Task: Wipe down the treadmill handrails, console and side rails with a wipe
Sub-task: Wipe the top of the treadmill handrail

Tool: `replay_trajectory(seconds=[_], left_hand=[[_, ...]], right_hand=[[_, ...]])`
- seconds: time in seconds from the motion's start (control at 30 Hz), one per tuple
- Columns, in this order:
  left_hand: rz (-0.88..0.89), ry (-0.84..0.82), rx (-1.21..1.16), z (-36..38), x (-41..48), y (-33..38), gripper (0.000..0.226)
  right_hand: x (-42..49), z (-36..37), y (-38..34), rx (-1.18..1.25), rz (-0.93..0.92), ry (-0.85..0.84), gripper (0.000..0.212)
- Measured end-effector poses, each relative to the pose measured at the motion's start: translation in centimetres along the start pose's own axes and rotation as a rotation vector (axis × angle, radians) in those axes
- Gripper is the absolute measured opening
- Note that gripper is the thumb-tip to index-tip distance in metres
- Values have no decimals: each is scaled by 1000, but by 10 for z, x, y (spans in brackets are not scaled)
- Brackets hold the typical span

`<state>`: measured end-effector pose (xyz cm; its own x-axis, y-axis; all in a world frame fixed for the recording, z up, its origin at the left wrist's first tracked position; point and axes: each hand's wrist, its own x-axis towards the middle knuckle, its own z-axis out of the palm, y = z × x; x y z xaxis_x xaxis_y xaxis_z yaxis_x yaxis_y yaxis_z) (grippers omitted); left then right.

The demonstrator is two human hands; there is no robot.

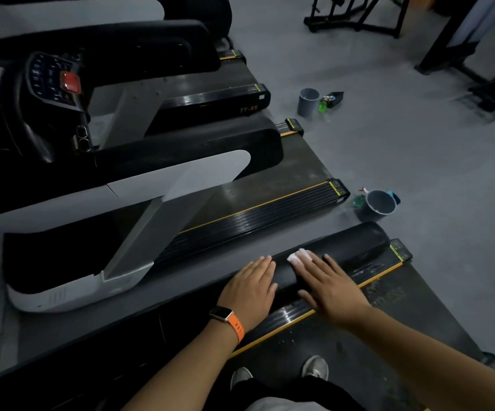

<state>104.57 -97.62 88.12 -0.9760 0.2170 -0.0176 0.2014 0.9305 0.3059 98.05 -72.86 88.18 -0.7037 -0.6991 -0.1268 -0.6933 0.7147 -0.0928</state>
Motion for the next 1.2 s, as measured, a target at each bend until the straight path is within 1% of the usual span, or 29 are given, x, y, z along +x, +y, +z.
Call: replay_trajectory(seconds=[0.07,0.1,0.13,0.2,0.23,0.27,0.3,0.33,0.4,0.43,0.5,0.57,0.63,0.67,0.77,0.8,0.83,0.9,0.93,0.97,1.07,1.1,1.13,1.2], left_hand=[[5,-2,34,2,0,1,64],[10,-5,48,2,0,2,65],[10,-10,53,3,1,2,65],[-9,-8,51,4,0,3,65],[-18,5,52,5,1,4,65],[-28,13,54,6,1,5,65],[-41,13,57,8,2,7,65],[-59,13,61,11,3,10,65],[-96,24,76,17,8,18,63],[-113,34,83,20,12,25,61],[-140,69,97,26,22,38,59],[-169,108,108,30,29,50,57],[-191,145,131,31,33,56,56],[-189,158,140,30,33,57,55],[-184,185,149,31,32,57,54],[-187,189,147,31,32,57,54],[-189,194,144,32,31,57,54],[-191,198,145,33,31,57,54],[-193,197,144,33,31,57,54],[-194,198,141,33,30,55,54],[-197,204,149,34,31,56,54],[-200,203,151,35,31,56,54],[-202,200,153,34,31,56,54],[-212,196,154,34,31,57,54]], right_hand=[[-5,-1,3,17,136,9,72],[-5,-1,-1,35,136,3,74],[-6,0,-8,45,77,-12,76],[-12,6,-15,2,-123,-26,76],[-16,8,-9,-50,-203,-4,76],[-20,9,5,-105,-238,29,75],[-24,11,22,-138,-220,51,74],[-28,12,40,-132,-157,61,74],[-33,13,66,-76,-34,67,74],[-32,15,70,-67,-17,56,75],[-22,18,62,-38,-39,11,80],[-8,18,48,10,-107,-16,83],[8,12,49,-6,-199,-13,82],[13,8,56,-22,-210,-15,81],[21,2,74,10,-85,-14,81],[20,1,72,25,-76,-14,82],[19,1,67,28,-119,-8,84],[9,6,61,-15,-289,19,85],[4,7,65,-40,-339,38,84],[0,9,74,-55,-338,48,82],[-15,10,96,-34,-127,62,82],[-18,12,95,-24,-93,55,83],[-20,13,88,-15,-106,43,84],[-22,18,75,-14,-217,54,85]])
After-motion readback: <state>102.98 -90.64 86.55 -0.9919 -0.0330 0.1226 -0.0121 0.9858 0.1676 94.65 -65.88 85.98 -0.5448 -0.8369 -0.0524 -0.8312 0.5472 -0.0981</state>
